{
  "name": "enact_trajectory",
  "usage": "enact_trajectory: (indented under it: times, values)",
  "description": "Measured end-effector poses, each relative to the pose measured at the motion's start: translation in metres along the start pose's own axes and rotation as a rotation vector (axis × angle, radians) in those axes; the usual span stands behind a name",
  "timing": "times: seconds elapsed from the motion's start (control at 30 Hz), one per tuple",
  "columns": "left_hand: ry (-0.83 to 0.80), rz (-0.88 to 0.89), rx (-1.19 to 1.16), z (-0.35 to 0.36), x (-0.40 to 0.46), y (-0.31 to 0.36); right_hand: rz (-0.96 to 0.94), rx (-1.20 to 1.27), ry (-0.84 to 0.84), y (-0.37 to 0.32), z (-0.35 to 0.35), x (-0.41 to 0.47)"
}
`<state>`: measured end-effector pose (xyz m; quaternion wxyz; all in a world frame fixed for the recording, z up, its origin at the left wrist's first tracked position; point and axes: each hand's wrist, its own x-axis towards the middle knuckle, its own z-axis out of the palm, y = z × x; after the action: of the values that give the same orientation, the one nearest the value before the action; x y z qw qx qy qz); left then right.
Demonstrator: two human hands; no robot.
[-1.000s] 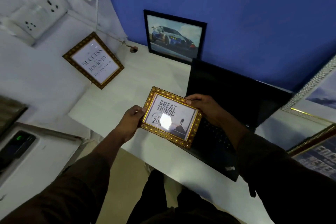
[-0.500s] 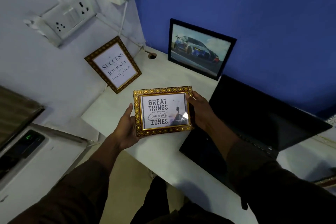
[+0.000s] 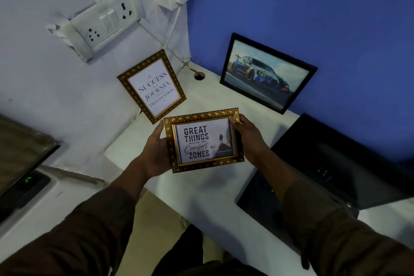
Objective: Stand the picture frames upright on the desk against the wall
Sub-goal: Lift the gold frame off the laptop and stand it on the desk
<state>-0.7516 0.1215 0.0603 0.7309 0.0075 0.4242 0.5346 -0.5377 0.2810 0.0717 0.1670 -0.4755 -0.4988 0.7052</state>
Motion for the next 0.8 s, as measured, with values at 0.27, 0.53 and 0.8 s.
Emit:
enact_trajectory:
  times: [0.27,0.53,0.8]
  values:
    - [-0.093,-0.007,-0.035,-0.021,0.022,0.027,0.194,0.103,0.115,-0.01,0.026,0.018]
    - [-0.01,-0.019,-0.05,-0.047,0.048,0.034,0.267,0.212,0.219,-0.004,0.043,0.041]
    - [0.104,-0.043,0.006,-0.054,0.077,0.046,0.263,0.211,0.288,0.004,0.05,0.068]
